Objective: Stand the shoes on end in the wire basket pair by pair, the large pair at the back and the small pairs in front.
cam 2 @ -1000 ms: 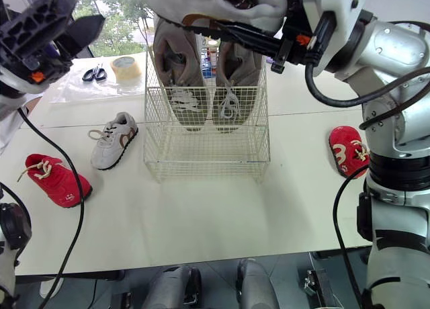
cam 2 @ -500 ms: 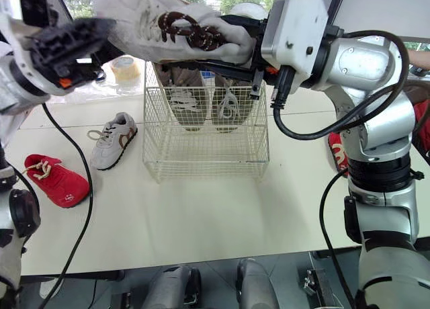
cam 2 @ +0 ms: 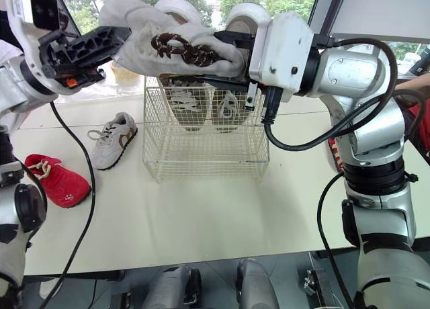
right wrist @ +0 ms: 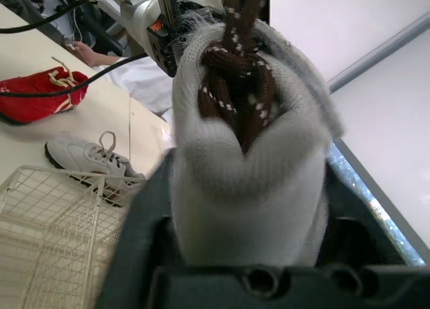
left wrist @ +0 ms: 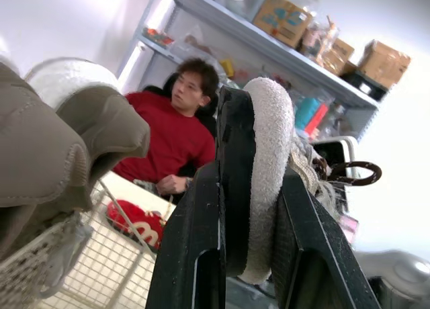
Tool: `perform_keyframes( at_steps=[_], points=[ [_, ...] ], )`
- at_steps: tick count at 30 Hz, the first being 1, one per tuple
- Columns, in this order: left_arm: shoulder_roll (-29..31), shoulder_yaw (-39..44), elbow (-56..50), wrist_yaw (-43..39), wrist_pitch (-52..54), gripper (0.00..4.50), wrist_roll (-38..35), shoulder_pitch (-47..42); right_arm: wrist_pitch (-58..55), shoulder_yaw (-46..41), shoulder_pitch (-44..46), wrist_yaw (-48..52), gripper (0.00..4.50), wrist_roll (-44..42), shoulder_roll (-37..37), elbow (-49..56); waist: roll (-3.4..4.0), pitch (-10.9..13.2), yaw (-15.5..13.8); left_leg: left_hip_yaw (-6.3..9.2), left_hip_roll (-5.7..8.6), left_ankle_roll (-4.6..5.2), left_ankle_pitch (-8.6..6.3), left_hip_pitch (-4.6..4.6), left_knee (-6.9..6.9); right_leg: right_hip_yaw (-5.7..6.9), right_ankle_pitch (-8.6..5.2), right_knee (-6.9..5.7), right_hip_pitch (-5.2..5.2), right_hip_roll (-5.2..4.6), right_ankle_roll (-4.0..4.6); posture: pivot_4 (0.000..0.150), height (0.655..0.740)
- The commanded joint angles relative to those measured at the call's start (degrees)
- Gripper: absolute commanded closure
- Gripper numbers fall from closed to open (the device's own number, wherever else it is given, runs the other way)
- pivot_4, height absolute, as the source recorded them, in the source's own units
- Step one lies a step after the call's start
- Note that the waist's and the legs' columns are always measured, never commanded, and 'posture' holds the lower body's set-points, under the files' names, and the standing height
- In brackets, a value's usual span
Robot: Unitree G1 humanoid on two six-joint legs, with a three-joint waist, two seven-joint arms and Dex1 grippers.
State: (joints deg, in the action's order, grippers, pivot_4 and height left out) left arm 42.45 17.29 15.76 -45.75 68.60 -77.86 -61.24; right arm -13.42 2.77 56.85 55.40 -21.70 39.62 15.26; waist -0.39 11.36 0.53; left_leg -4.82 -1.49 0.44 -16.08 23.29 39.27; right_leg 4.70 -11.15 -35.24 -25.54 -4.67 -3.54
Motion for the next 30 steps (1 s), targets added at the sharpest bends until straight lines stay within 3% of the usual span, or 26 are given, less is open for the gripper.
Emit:
perform_keyframes(
  at_steps=[1, 2, 5, 9, 12, 18, 30],
  points=[
    [-1.6, 7.8, -1.0, 6.2, -2.6, 4.25, -4.6, -0.8, -7.4, -6.0, -3.5, -4.2, 0.56, -5.3, -0.1, 2.0, -0.04, 0.0, 0.0, 0.01, 0.00, 0.00, 0.00, 0.00, 0.00, 0.00, 0.00, -0.01, 0.00, 0.00, 0.00, 0.150, 0.7400],
    [-2.4, 9.1, -1.5, 8.2, -3.2, 4.25, -5.6, -0.4, -9.6, -7.6, -4.8, -5.7, 0.05, -6.7, -0.1, 2.3, -0.07, 0.0, 0.0, 0.01, 0.00, 0.00, 0.00, 0.00, 0.00, 0.00, 0.00, 0.00, 0.00, -0.01, 0.00, 0.150, 0.7400],
    [-6.1, 13.6, -4.9, 15.1, -6.4, 4.25, -9.0, 2.4, -18.8, -14.6, -9.8, -15.5, 0.05, -16.2, -4.0, 6.0, -0.11, 0.0, 0.0, 0.05, 0.00, 0.00, 0.00, 0.00, 0.00, 0.02, 0.01, -0.02, 0.04, -0.08, 0.01, 0.150, 0.7400],
    [-15.7, 17.4, -11.0, 24.1, -14.9, 4.25, -13.7, 5.1, -24.3, -22.0, -13.2, -43.3, 0.05, -42.9, -23.2, 9.9, -0.12, -0.1, 0.1, 0.09, -0.06, -0.15, 0.08, -0.07, -0.02, 0.02, 0.05, -0.18, 0.02, -0.09, 0.07, 0.150, 0.7400],
    [-22.0, 16.9, -14.7, 29.0, -19.6, 4.25, -15.7, 6.0, -21.4, -19.7, -12.3, -56.1, 0.05, -49.6, -35.4, 11.9, -0.13, -0.1, 0.1, 0.16, -0.12, -0.31, 0.18, -0.06, -0.03, 0.06, 0.13, -0.22, 0.01, 0.00, 0.19, 0.150, 0.7400],
    [-27.8, 13.1, -19.5, 32.4, -22.7, 4.25, -17.0, 9.3, -17.6, -15.1, -9.9, -62.6, 0.05, -51.2, -43.3, 12.9, -0.14, -0.1, 0.0, 0.13, -0.05, 0.02, 0.01, -0.04, -0.02, 0.09, 0.13, -0.17, 0.02, 0.02, 0.19, 0.150, 0.7400],
    [-29.0, 5.9, -24.5, 32.5, -23.9, 4.25, -15.4, 14.0, -14.2, -10.9, -6.4, -59.0, 0.05, -49.0, -42.9, 9.8, -0.17, -0.1, 0.2, 0.15, -0.05, 0.23, -0.10, -0.02, -0.02, 0.10, 0.12, -0.08, 0.03, 0.09, 0.18, 0.150, 0.7400]
  ],
)
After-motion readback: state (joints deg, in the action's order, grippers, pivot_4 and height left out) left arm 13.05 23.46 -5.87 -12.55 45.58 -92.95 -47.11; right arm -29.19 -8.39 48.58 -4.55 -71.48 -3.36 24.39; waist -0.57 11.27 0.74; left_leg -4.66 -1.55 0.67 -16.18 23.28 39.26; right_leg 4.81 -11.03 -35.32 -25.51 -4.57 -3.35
